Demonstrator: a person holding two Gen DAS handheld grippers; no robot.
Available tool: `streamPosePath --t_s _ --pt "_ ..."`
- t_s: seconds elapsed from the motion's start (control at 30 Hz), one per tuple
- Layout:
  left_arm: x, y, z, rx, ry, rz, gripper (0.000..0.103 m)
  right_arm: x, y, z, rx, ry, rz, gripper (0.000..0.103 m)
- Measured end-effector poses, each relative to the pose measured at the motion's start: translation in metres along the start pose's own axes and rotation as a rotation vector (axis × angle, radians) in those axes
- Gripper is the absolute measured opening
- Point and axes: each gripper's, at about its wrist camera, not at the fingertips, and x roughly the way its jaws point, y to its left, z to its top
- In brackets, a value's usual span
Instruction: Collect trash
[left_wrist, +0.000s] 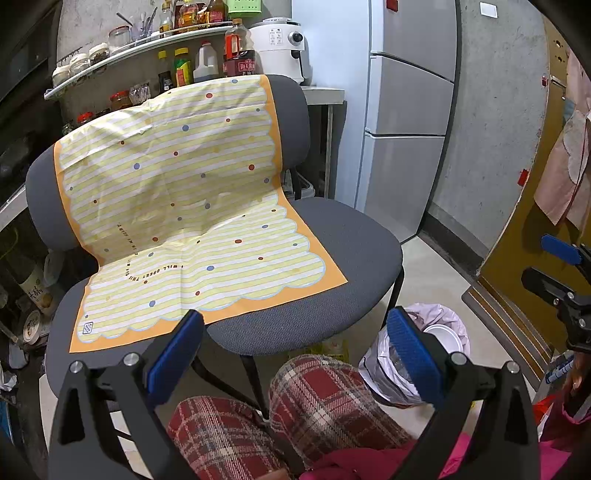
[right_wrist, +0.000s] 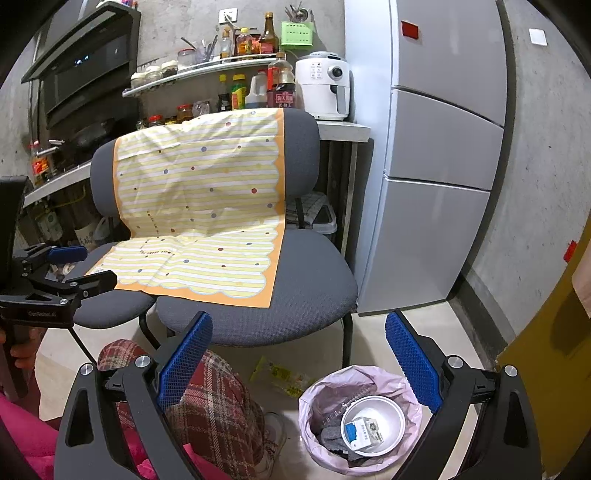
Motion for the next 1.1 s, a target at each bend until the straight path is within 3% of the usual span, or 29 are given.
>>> streamPosePath --t_s 1.1 --pt "-0.002 0.002 -0.003 -0.001 -0.003 0.003 0.096 0.0 -0.015 0.0 0.001 0.005 0.002 0.094"
